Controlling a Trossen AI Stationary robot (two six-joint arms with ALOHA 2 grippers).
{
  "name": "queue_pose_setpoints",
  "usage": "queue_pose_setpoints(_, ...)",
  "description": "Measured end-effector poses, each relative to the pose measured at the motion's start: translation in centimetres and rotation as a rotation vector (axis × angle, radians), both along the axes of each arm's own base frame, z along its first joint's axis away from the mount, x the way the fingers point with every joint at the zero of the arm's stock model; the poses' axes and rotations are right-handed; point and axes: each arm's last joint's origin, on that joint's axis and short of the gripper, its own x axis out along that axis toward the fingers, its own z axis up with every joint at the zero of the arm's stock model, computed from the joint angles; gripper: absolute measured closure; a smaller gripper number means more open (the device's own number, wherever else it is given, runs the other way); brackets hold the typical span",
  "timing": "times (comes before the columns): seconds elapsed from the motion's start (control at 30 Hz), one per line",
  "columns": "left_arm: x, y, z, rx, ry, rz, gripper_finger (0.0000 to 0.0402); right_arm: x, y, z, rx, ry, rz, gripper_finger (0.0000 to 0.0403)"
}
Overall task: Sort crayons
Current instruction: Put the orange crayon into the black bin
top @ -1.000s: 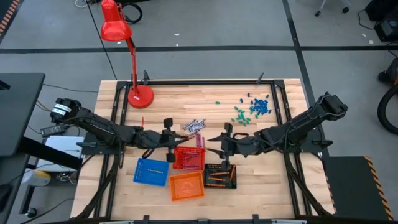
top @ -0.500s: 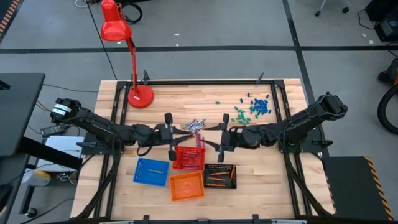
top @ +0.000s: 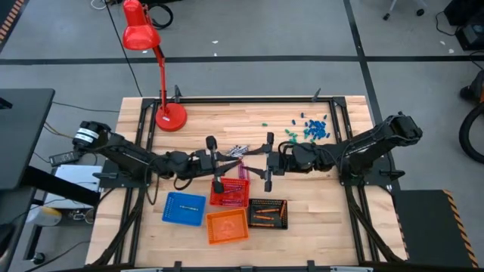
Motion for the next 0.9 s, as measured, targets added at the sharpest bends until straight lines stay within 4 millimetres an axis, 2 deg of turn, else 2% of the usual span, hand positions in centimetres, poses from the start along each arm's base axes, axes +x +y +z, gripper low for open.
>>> queue_pose_setpoints(0.27,2.9,0.0,0.2,0.01,0.012,0.023,0.0359,0.1,-0.2,0.2,0.005,-0.021,0.011,0.0203)
queue_pose_setpoints(0.47,3.4,-0.1,0.3,0.029,0.007,0.025,0.0359,0.0,-0.3,0.1,0.014,-0.014,-0.013,0.0222)
queue_pose_setpoints(0.6,3.4,-0.1,0.3,0.031,0.01,0.023,0.0359,0.0,-0.3,0.1,0.013,-0.012,-0.028,0.0263)
queue_pose_setpoints(0.77,3.4,-0.3,0.2,0.042,0.02,-0.01,0.0358,0.0,-0.3,0.1,0.013,-0.012,-0.037,0.0332)
queue_pose_setpoints(0.9,3.4,-0.3,0.2,0.047,0.025,-0.013,0.0338,0.0,-0.3,0.0,0.03,0.001,-0.04,0.0382)
